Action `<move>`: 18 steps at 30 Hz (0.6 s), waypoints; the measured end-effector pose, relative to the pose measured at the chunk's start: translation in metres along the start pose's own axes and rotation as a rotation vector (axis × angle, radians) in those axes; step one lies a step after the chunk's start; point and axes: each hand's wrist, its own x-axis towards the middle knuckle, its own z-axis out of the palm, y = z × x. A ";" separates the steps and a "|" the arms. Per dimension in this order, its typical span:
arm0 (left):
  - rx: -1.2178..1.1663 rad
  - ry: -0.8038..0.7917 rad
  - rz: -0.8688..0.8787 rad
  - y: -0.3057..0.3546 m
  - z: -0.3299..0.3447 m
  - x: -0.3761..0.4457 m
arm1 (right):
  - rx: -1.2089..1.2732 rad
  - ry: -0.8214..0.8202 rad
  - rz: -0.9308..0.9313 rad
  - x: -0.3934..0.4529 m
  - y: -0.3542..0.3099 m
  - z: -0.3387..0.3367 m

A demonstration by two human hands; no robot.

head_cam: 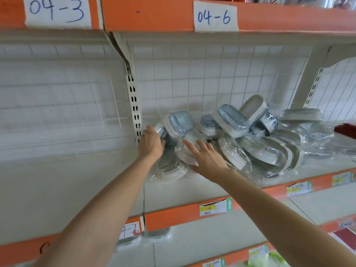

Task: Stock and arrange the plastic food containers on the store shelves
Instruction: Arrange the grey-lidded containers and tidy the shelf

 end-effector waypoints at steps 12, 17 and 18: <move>-0.179 0.025 0.013 -0.068 -0.060 -0.026 | -0.089 0.334 -0.184 -0.010 -0.058 -0.040; -0.076 -0.069 -0.040 -0.117 -0.092 -0.056 | -0.184 0.265 -0.307 -0.003 -0.108 -0.028; -0.063 -0.080 -0.070 -0.127 -0.097 -0.062 | -0.196 0.237 -0.318 -0.002 -0.115 -0.023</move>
